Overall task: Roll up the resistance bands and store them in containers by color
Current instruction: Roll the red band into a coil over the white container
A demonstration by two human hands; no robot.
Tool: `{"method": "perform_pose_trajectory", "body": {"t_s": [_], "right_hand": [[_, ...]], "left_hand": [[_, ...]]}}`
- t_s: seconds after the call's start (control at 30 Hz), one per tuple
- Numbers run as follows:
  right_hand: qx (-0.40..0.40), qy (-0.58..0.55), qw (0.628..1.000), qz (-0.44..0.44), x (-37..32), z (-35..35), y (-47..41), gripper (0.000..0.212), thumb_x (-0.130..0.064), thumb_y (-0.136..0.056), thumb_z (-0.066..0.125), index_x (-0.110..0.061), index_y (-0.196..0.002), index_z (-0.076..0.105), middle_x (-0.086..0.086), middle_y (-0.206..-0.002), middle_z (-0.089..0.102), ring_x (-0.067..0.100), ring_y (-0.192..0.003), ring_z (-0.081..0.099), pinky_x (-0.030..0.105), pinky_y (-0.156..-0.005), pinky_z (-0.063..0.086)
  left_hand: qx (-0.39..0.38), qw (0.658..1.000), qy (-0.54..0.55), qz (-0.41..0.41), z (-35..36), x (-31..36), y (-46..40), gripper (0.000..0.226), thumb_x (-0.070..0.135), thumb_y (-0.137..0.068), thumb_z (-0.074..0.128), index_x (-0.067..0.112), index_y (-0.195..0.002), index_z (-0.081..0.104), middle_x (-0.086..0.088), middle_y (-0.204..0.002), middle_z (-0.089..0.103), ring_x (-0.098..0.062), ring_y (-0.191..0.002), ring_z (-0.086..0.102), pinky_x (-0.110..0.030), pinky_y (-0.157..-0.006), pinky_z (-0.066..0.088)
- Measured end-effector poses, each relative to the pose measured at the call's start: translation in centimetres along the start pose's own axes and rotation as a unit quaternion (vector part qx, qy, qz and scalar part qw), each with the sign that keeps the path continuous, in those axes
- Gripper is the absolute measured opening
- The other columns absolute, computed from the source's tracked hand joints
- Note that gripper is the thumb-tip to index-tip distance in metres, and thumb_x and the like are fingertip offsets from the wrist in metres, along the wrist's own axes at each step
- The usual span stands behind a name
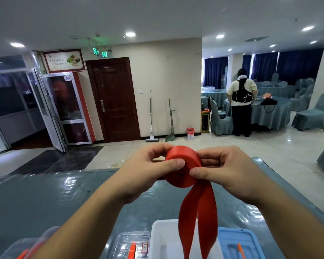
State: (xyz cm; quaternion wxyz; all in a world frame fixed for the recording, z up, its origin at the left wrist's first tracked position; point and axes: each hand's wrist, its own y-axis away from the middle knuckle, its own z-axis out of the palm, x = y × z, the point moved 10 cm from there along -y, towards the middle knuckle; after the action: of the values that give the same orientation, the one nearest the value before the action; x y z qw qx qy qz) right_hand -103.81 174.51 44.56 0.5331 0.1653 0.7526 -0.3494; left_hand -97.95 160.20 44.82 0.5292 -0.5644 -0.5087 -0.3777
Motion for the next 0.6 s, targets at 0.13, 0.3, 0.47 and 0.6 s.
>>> {"method": "perform_pose_trajectory", "body": {"t_s": [0.13,0.3,0.47,0.6], "right_hand": [[-0.023,0.077,0.997,-0.007,-0.4,1.0,-0.2,0.034,-0.022,-0.076,0.089,-0.031,-0.109,0.081,-0.003,-0.101,0.082,0.015,-0.097,0.078,0.024,-0.087,0.060],[0.034,-0.014,0.998,-0.042,-0.9,0.3,-0.4,0.037,-0.042,-0.073,0.089,-0.035,-0.108,0.080,0.000,-0.106,0.081,0.017,-0.102,0.077,0.024,-0.088,0.060],[0.014,0.003,0.999,-0.042,-1.4,0.1,-0.3,0.030,-0.025,-0.082,0.079,-0.033,-0.111,0.080,0.001,-0.106,0.081,0.019,-0.102,0.078,0.023,-0.088,0.060],[-0.006,0.038,0.998,-0.043,-1.7,0.6,-0.4,0.028,-0.023,-0.086,0.079,-0.036,-0.111,0.079,-0.003,-0.106,0.081,0.015,-0.102,0.077,0.021,-0.088,0.059]], "left_hand": [[-0.020,0.988,-0.151,0.024,-0.5,1.3,-0.2,0.036,0.028,-0.078,0.087,0.025,-0.112,0.076,-0.002,-0.104,0.079,-0.016,-0.098,0.075,-0.028,-0.086,0.061],[0.030,0.999,0.037,0.015,-1.1,0.9,-0.1,0.042,0.027,-0.077,0.078,0.007,-0.114,0.074,-0.012,-0.096,0.079,-0.017,-0.084,0.074,-0.023,-0.072,0.058],[0.034,0.997,0.072,-0.006,-0.9,0.2,0.2,0.046,0.027,-0.078,0.077,0.006,-0.118,0.071,-0.013,-0.102,0.078,-0.017,-0.086,0.074,-0.026,-0.072,0.060],[0.005,1.000,-0.007,-0.005,-1.1,0.7,0.2,0.044,0.026,-0.074,0.081,0.012,-0.116,0.074,-0.017,-0.109,0.076,-0.023,-0.092,0.075,-0.032,-0.080,0.062]]}}
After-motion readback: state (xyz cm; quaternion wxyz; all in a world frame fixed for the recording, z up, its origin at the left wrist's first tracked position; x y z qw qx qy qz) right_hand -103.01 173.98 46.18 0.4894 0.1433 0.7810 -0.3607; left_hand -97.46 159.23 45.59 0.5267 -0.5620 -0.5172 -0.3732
